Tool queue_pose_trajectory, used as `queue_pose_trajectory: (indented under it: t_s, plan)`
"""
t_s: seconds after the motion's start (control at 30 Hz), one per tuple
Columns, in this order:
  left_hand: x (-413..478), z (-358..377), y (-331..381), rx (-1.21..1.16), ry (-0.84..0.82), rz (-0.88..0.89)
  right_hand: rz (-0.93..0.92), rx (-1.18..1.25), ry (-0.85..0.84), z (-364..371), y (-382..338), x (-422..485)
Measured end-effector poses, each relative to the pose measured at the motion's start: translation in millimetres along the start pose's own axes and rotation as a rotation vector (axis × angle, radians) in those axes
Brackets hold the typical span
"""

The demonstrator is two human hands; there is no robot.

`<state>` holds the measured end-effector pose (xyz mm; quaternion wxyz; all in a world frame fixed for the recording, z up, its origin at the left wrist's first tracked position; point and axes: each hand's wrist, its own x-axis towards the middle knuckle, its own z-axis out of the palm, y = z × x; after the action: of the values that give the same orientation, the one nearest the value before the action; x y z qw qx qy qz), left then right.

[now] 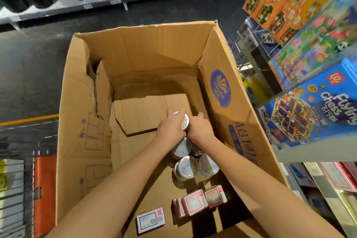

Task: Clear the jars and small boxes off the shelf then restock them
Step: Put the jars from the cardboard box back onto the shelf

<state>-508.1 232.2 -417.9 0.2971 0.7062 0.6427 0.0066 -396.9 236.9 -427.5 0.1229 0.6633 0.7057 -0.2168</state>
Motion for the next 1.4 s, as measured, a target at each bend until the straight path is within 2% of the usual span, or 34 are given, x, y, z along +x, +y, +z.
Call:
queue_pose_trajectory:
  t_s: [0.27,0.43,0.57,0.77,0.97,1.4]
  plan:
    - [-7,-27,4,0.006,0.045,0.002,-0.054,-0.145,0.017,-22,-1,-7]
    - [-20,-70,14,0.031,0.149,0.013,-0.137,-0.159,0.195,-59,-7,-35]
    - [-50,-112,35,0.093,0.252,0.037,-0.163,-0.114,0.262,-100,-10,-80]
    - [-118,-158,95,0.086,0.370,0.214,-0.183,-0.067,0.472,-159,8,-182]
    - [-208,-163,185,0.144,0.443,0.410,-0.055,-0.038,0.554,-195,54,-316]
    - [-374,-75,417,0.037,0.314,1.026,0.441,0.029,0.748,-169,194,-596]
